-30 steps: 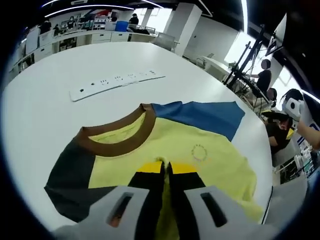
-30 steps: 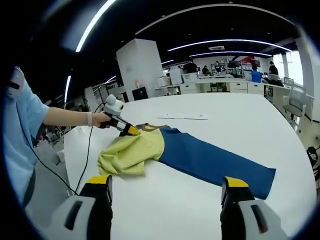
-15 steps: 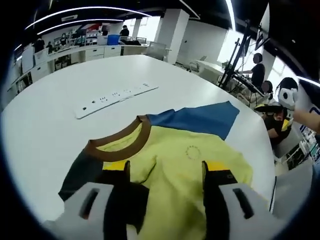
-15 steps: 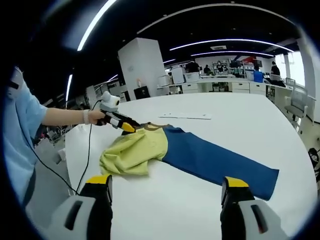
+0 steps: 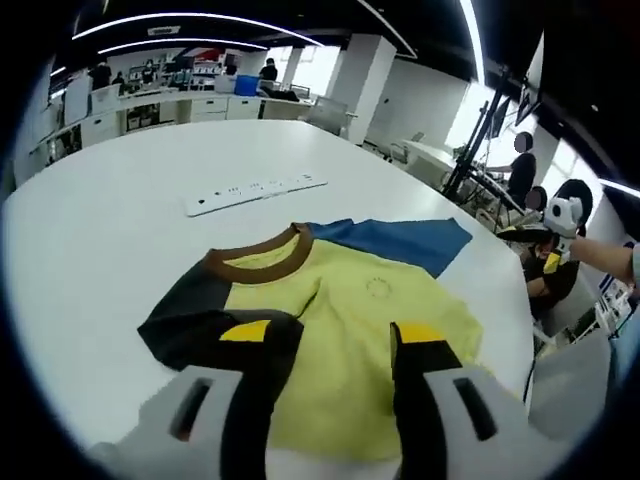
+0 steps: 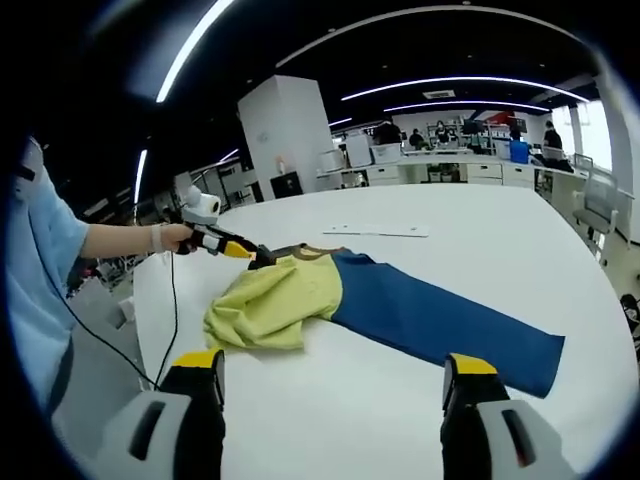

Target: Fold the garment on the visible template until the final outline fits inside the template.

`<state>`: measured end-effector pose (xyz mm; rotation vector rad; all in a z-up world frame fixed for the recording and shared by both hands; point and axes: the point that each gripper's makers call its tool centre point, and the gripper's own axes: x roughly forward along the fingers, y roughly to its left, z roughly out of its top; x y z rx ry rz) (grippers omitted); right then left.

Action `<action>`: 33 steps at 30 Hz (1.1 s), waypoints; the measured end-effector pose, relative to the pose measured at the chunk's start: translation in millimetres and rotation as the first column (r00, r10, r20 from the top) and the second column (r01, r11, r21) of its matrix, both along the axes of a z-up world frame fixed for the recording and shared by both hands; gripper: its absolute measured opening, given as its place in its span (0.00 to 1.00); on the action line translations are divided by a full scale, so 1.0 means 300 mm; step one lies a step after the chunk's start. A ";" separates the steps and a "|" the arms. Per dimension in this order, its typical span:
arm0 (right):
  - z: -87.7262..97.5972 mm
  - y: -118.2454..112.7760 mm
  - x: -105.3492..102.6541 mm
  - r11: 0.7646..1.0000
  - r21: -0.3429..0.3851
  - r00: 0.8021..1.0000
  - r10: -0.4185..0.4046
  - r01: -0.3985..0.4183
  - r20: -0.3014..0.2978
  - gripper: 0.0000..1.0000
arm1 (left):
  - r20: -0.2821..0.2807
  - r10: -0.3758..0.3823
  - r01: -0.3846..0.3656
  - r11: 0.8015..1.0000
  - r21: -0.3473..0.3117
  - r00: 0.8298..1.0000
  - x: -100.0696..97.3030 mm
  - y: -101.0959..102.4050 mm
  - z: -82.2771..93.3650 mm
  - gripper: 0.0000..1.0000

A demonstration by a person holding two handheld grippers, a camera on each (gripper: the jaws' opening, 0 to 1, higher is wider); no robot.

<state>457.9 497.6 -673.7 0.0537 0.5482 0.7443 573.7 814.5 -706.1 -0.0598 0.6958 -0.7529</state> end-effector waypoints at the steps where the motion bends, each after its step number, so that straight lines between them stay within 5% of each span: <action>1: -0.001 0.001 -0.001 1.000 0.002 1.000 0.000 0.000 -0.001 0.91 | -0.004 0.011 -0.011 1.000 0.000 1.000 -0.004 0.013 -0.005 0.42; 17: -0.006 0.002 -0.008 1.000 -0.001 1.000 0.000 0.000 -0.011 0.90 | -0.097 0.066 -0.060 0.997 0.056 0.993 -0.093 0.148 -0.146 0.30; 33: -0.008 0.012 -0.013 1.000 -0.002 1.000 0.001 -0.001 -0.018 0.90 | -0.141 0.085 -0.085 0.996 0.011 0.986 -0.129 0.147 -0.150 0.03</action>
